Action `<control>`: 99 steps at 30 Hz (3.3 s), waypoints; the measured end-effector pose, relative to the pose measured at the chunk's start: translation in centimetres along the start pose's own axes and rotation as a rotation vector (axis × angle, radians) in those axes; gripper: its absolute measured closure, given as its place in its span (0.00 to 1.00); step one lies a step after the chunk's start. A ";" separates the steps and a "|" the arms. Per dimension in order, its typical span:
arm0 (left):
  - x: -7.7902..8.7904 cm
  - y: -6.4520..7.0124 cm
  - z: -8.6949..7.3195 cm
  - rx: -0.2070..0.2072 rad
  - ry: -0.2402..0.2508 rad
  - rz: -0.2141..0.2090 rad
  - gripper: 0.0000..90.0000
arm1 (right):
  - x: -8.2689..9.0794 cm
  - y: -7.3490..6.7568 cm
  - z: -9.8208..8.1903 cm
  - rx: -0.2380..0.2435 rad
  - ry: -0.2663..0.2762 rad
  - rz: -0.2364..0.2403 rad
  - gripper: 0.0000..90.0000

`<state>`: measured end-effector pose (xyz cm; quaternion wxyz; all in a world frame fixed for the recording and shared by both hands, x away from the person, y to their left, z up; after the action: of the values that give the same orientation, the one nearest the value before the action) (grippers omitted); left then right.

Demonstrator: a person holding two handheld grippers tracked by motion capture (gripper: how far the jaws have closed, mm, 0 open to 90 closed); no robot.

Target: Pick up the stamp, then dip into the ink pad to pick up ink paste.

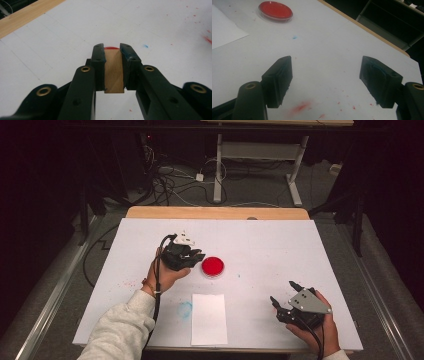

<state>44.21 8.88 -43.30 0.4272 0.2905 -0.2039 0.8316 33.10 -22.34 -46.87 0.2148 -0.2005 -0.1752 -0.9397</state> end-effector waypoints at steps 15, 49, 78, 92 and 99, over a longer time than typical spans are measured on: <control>2.5 1.1 -2.5 -0.031 0.022 0.010 0.82 | -0.1 -0.3 -0.1 0.002 -0.007 0.007 0.30; -5.7 1.2 0.9 -0.120 -0.156 -0.062 0.82 | -0.1 -0.5 -0.5 0.013 -0.017 0.025 0.30; -9.8 1.0 -0.6 -0.097 -0.210 -0.082 0.82 | -0.3 -0.7 -0.7 0.022 -0.037 0.042 0.30; -9.8 1.0 -1.0 -0.082 -0.186 -0.086 0.82 | -0.2 -0.8 -0.8 0.029 -0.040 0.045 0.30; -9.8 1.0 -1.1 -0.068 -0.174 -0.089 0.82 | -0.2 -0.9 -0.8 0.029 -0.042 0.046 0.30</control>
<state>47.64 3.17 -50.68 0.4541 0.3560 -0.2550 0.7759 32.61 -21.84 -47.84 0.2357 -0.2211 -0.1888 -0.9273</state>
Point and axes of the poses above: each handheld gripper's, and its own axes: x roughly backward along the jaws, z roughly out of its top, y roughly to its right, the point moved 6 cm from there along -x, roughly forward along the jaws, and after that the axes turned 8 degrees about -x, right-handed, at the moved point
